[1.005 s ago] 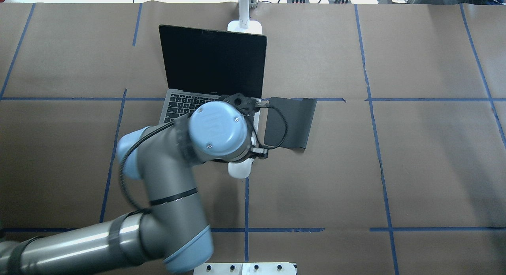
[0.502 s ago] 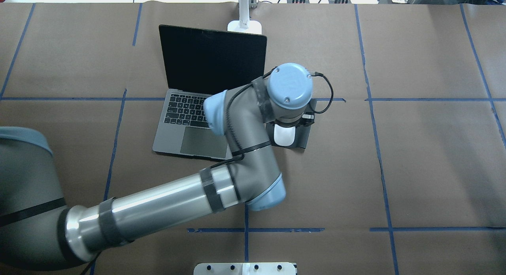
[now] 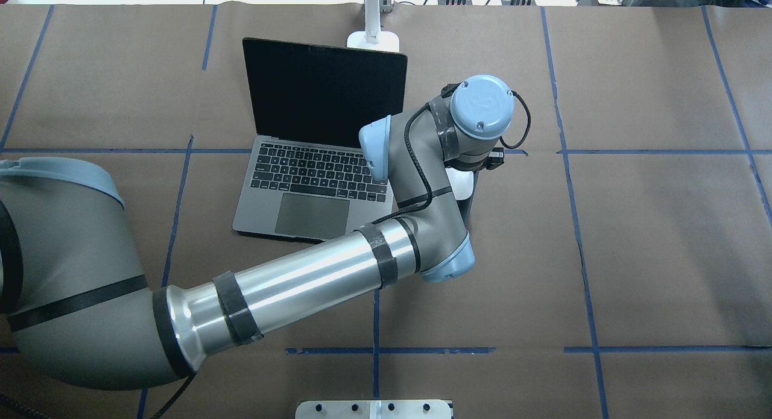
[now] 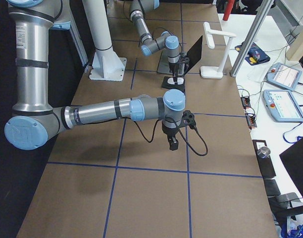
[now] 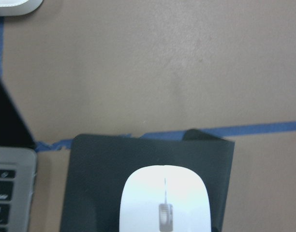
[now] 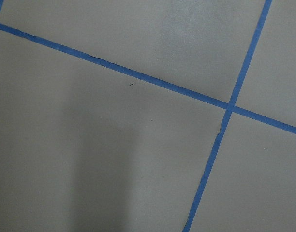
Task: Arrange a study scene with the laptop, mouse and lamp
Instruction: 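Carry the white mouse with the left gripper onto the mouse pad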
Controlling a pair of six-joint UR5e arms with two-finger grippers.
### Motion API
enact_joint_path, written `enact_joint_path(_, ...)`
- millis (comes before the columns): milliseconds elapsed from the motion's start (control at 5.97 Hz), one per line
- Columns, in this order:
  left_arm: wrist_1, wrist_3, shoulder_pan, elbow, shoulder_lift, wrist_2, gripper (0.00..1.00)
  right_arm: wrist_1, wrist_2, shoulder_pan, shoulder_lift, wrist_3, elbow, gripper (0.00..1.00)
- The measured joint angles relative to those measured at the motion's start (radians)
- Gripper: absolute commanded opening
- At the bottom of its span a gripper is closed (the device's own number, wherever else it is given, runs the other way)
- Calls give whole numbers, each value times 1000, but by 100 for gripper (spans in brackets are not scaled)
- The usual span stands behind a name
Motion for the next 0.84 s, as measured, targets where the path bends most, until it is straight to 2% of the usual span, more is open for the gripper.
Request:
enact_joint_path(167,-19,-2,0,34,-13,-2,100,0,0,0,1,0,0,100)
enact_joint_path(670,-24,4,-12,43,-15,-61,100,0,0,0,7,0,-1,100)
enact_joint_path(837,-19,6,-43,24,-5,-140,100,0,-1,0,8,8,-1,100)
